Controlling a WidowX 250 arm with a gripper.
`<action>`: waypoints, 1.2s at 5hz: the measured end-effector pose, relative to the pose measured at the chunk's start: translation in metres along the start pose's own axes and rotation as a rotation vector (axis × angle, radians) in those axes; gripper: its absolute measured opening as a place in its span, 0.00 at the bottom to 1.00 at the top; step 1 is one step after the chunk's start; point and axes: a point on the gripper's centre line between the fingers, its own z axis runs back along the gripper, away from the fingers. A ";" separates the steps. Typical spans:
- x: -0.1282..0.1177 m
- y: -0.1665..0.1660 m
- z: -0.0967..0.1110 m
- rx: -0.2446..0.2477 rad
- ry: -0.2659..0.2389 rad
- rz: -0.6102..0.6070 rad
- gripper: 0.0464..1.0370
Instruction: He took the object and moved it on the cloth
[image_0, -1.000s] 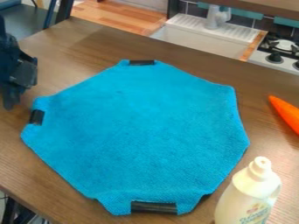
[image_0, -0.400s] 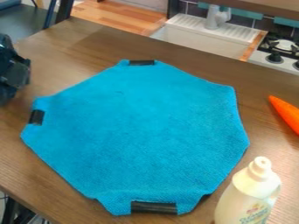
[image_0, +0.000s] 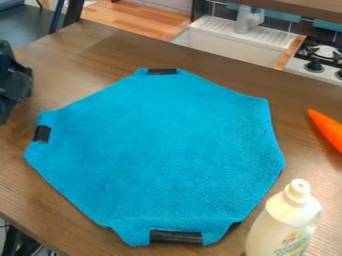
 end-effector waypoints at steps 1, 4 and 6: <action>0.000 0.002 0.000 0.000 0.000 0.002 0.04; 0.007 0.022 0.016 0.030 -0.041 0.057 0.04; 0.027 0.022 0.062 0.073 -0.165 0.021 0.04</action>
